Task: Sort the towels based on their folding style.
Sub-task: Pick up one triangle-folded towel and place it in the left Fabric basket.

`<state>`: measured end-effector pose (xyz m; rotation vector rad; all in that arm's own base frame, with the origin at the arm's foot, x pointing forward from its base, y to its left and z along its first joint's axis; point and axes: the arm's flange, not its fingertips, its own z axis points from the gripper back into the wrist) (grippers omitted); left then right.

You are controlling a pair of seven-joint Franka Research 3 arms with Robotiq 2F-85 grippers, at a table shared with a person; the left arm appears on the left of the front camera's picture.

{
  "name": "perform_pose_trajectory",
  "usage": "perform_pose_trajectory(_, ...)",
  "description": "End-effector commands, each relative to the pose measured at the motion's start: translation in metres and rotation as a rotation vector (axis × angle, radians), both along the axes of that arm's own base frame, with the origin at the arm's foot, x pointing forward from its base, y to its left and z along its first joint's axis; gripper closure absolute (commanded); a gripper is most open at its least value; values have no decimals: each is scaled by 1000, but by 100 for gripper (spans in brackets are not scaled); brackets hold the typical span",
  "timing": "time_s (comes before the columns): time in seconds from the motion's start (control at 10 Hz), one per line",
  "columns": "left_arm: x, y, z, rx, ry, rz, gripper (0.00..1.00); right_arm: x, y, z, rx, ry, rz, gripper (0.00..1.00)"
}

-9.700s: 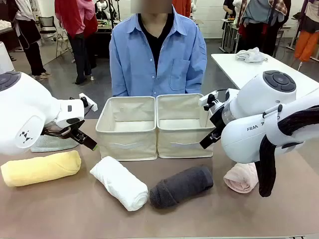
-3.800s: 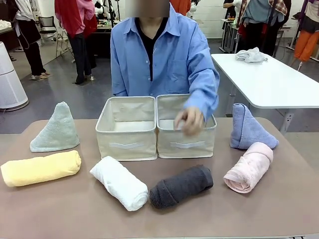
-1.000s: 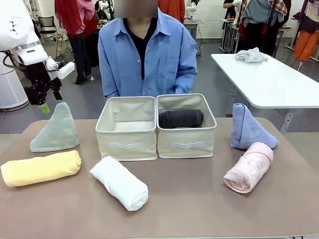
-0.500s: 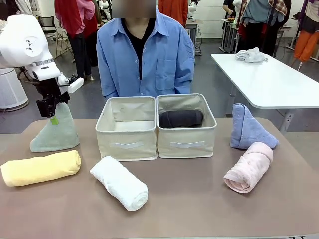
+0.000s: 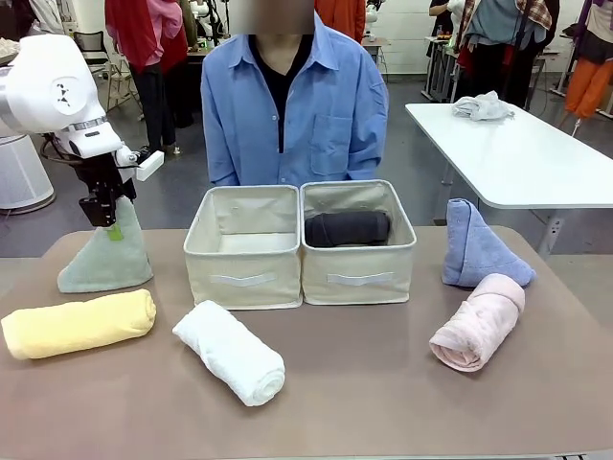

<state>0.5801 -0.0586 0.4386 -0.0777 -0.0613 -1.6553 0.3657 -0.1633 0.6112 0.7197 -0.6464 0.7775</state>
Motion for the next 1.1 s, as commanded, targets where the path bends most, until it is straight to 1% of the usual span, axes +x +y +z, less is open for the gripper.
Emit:
perform_pose_trajectory(0.0, 2, -2, -1, 0, -12, 12, 100, 2, 1, 1, 24, -14, 10, 0)
perform_pose_trajectory(0.1, 2, -2, -1, 5, -15, 8, 84, 2, 1, 1, 24, -14, 10, 0)
perform_pose_trajectory(0.2, 0, -2, 0, 6, -19, 5, 93, 2, 1, 1, 24, -14, 10, 0)
perform_pose_trajectory(0.3, 0, -1, 1, 7, -21, 5, 100, 2, 1, 1, 24, -14, 10, 0)
perform_pose_trajectory(0.4, -1, 0, 1, 15, -33, 14, 100, 2, 1, 1, 24, -14, 10, 0)
perform_pose_trajectory(0.5, -3, 3, 3, 14, -63, 40, 100, 2, 1, 1, 24, -14, 10, 0)
perform_pose_trajectory(0.6, -8, 8, 13, -15, -65, 86, 100, 2, 1, 1, 24, -14, 10, 0)
perform_pose_trajectory(0.7, -19, 13, 36, -44, -9, 216, 82, 2, 1, 1, 24, -14, 10, 0)
perform_pose_trajectory(0.8, -42, 21, 77, -136, 34, 296, 82, 2, 1, 1, 24, -14, 10, 0)
perform_pose_trajectory(0.9, -66, 26, 113, -148, 17, 313, 82, 2, 1, 1, 24, -14, 10, 0)
perform_pose_trajectory(1.0, -91, 26, 143, -122, -64, 303, 82, 2, 1, 1, 24, -14, 10, 0)
